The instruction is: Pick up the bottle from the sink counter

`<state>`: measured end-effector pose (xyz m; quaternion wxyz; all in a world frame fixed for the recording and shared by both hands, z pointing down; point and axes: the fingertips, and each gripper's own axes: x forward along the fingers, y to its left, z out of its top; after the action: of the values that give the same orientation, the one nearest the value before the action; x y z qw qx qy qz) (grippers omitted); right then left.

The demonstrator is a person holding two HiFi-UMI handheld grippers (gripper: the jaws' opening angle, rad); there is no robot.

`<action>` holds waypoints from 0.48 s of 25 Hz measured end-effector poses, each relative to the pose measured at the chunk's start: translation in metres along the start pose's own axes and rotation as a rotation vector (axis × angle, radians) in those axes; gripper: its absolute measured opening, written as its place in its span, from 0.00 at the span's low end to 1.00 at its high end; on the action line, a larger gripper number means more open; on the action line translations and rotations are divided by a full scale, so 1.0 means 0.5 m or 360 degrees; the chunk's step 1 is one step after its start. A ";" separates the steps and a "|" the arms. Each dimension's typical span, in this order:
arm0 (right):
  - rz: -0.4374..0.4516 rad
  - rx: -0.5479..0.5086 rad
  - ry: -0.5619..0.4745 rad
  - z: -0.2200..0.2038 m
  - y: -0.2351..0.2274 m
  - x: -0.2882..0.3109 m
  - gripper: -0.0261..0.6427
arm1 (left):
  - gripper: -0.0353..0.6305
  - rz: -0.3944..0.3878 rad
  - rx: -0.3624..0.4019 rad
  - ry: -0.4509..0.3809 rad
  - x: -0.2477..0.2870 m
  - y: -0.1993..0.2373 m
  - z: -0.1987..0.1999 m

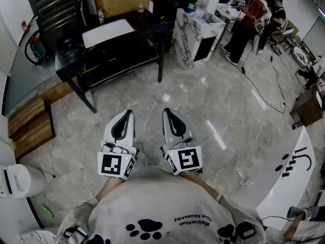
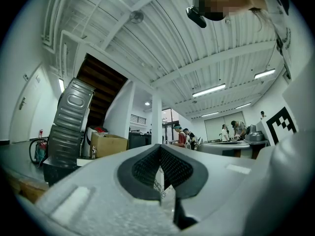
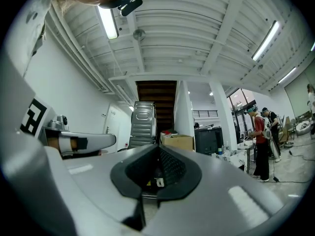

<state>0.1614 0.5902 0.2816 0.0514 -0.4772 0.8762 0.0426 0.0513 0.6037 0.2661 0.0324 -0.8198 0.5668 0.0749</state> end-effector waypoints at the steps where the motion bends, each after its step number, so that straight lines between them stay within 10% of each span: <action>1: 0.0001 0.0005 0.0005 -0.002 -0.004 0.014 0.04 | 0.05 -0.0006 0.0000 0.0001 0.012 0.007 0.000; 12: -0.0037 0.0104 0.0035 -0.053 -0.057 0.198 0.04 | 0.05 -0.0072 0.0022 0.0056 0.171 0.117 -0.034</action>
<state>0.1308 0.4892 0.2943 0.0578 -0.4858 0.8721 0.0080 0.0277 0.5018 0.2710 0.0298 -0.8334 0.5491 0.0559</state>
